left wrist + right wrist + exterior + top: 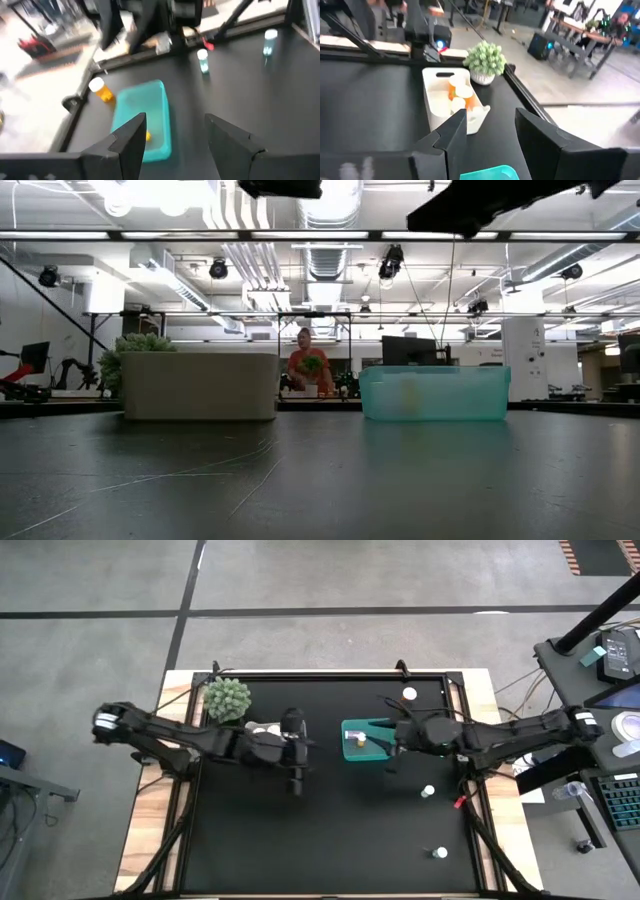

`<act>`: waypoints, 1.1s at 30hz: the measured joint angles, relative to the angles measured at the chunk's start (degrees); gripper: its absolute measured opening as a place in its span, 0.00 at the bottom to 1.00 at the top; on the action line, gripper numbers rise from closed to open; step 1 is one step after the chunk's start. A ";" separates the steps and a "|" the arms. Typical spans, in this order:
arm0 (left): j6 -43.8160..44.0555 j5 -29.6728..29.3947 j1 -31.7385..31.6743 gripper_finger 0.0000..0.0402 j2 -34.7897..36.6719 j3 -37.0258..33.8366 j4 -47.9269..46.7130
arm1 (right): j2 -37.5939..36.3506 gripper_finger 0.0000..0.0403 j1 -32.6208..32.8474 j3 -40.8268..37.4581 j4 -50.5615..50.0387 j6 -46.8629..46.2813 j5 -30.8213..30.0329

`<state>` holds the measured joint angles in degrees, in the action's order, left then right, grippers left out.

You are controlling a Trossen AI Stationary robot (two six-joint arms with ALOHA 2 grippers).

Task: Pick and place medicine bottles into bin by pill shape (circle, oval)
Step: Put the large orange capsule bottle into the white bin

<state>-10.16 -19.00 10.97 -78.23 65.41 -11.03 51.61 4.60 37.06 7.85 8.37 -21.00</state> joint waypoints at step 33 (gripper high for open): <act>-14.68 -8.52 -0.09 0.46 32.07 -28.09 18.34 | 35.55 0.42 -55.82 44.71 -74.23 -18.26 19.79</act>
<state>-24.84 -27.53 10.87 -46.17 37.32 7.31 87.17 -51.22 81.77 -66.38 -9.89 -1.20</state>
